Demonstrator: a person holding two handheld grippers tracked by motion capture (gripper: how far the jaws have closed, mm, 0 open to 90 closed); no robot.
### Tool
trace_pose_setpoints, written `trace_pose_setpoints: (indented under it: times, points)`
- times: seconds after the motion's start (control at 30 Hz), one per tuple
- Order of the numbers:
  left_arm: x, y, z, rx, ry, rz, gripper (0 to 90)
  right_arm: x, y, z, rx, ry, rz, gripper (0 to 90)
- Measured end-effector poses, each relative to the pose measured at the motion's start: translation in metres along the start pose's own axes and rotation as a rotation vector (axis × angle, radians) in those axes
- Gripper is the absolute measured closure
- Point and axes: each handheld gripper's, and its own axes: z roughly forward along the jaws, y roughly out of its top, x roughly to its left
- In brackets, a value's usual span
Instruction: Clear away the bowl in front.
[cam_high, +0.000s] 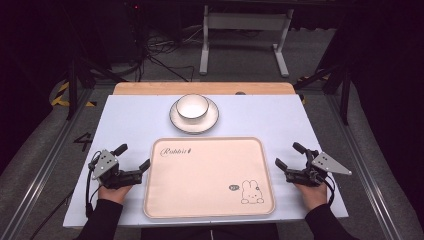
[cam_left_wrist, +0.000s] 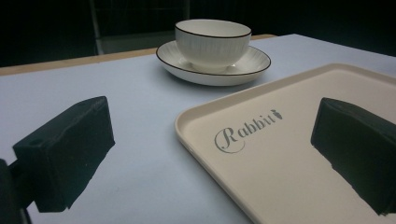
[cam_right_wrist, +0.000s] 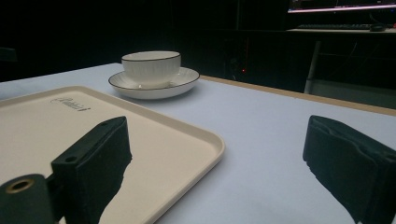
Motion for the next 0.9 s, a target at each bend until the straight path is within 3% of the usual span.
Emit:
trace_pose_setpoints:
  times: [0.37, 0.5, 0.67, 0.77, 0.9]
  points:
    - [-0.005, 0.022, -0.009, -0.056, -0.039, 0.016, 0.2, 0.0, 0.0, 0.0, 0.001, 0.002, 0.005, 7.3]
    - [-0.004, 0.031, -0.011, -0.064, -0.054, 0.012, 0.3, 0.0, 0.0, 0.001, 0.006, 0.0, 0.003, 7.3]
    - [-0.009, 0.045, -0.013, -0.059, -0.045, 0.052, 0.2, 0.0, 0.0, 0.001, 0.007, -0.004, 0.003, 7.3]
    - [-0.01, 0.052, -0.012, -0.06, -0.065, 0.036, 0.2, 0.0, 0.0, 0.001, 0.007, -0.005, 0.004, 7.3]
    - [-0.012, 0.061, -0.012, -0.066, -0.061, 0.056, 0.5, 0.0, 0.0, 0.001, 0.008, -0.005, 0.004, 7.3]
